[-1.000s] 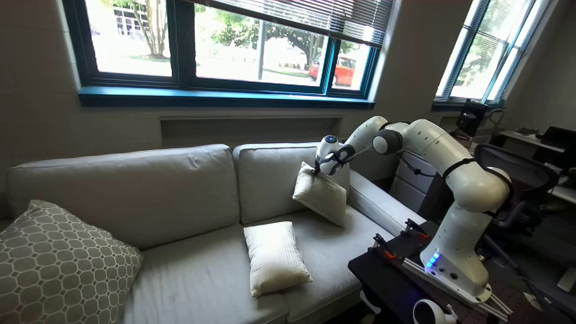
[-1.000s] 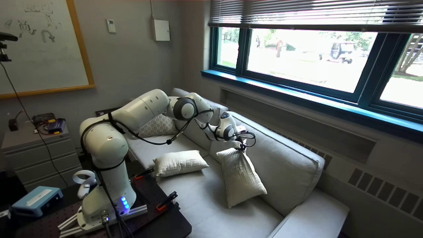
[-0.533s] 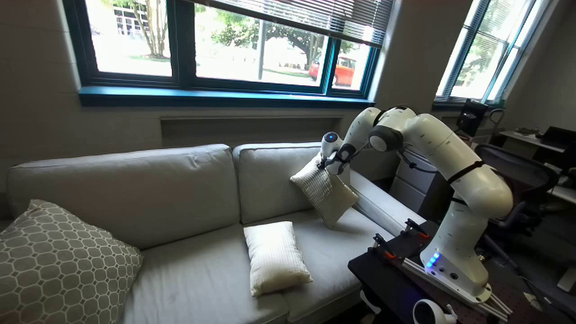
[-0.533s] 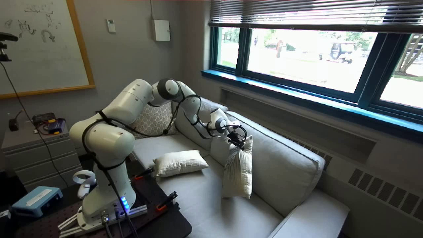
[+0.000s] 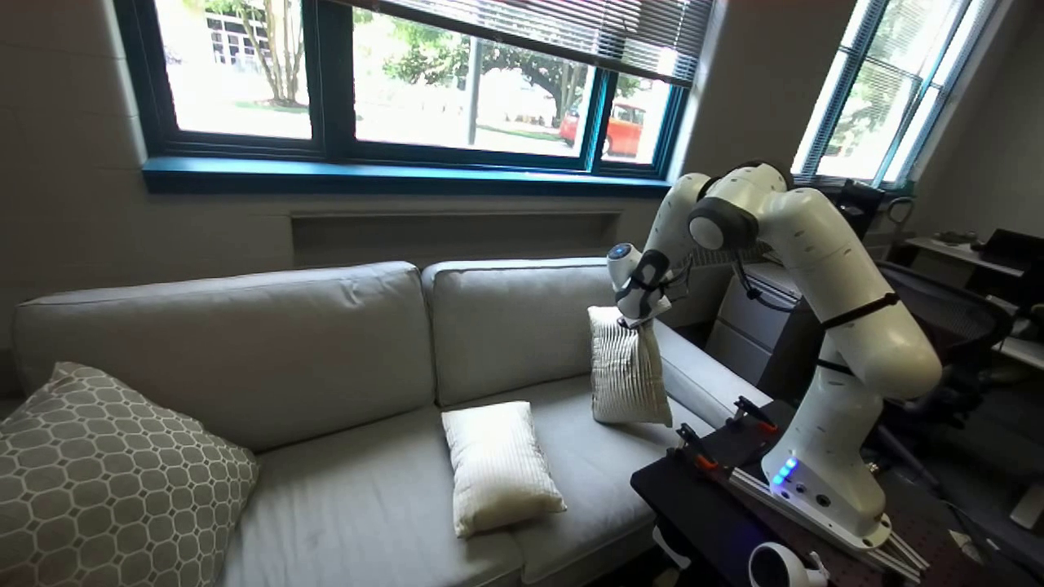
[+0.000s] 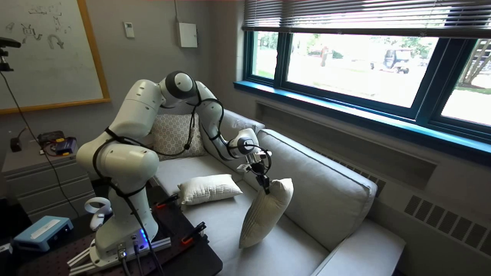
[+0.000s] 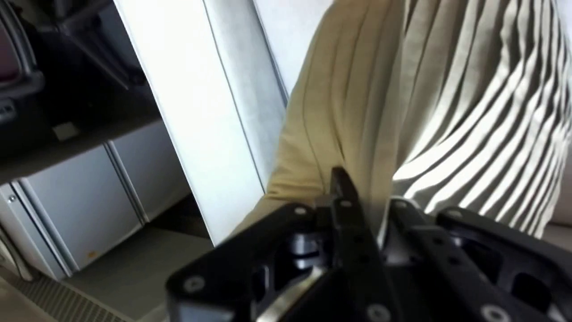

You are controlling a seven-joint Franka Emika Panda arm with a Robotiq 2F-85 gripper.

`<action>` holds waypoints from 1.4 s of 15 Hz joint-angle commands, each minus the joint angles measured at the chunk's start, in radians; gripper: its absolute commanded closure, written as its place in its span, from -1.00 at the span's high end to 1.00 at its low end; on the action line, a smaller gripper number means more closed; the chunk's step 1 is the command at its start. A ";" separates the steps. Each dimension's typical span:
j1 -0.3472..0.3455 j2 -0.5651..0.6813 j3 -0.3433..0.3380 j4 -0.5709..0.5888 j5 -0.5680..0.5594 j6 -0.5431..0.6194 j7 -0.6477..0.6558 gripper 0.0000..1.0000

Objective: Arrange the cushions, one in front of the other, against the armrest

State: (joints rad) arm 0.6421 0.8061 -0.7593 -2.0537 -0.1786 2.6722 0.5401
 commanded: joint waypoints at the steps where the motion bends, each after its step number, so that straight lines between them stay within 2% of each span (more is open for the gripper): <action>1: 0.019 -0.208 -0.061 -0.211 -0.065 -0.029 -0.004 -0.83; 5: 0.018 -0.276 -0.166 -0.244 -0.128 -0.024 0.036 -0.81; 8: 0.017 -0.301 -0.235 -0.210 -0.195 -0.051 0.020 -0.83; 11: -0.033 -0.285 -0.232 -0.135 -0.232 -0.086 -0.003 -0.83; 12: -0.065 -0.279 -0.207 -0.106 -0.232 -0.095 -0.019 -0.83; 14: -0.173 -0.236 -0.106 -0.022 -0.216 -0.109 -0.078 -0.83; 16: -0.322 -0.172 0.038 0.087 -0.194 -0.131 -0.159 -0.83; 19: -0.522 -0.048 0.211 0.268 -0.186 -0.190 -0.274 -0.83; 21: -0.613 0.026 0.280 0.378 -0.199 -0.238 -0.319 -0.83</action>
State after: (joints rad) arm 0.1547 0.7126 -0.5687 -1.8707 -0.3786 2.5215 0.3116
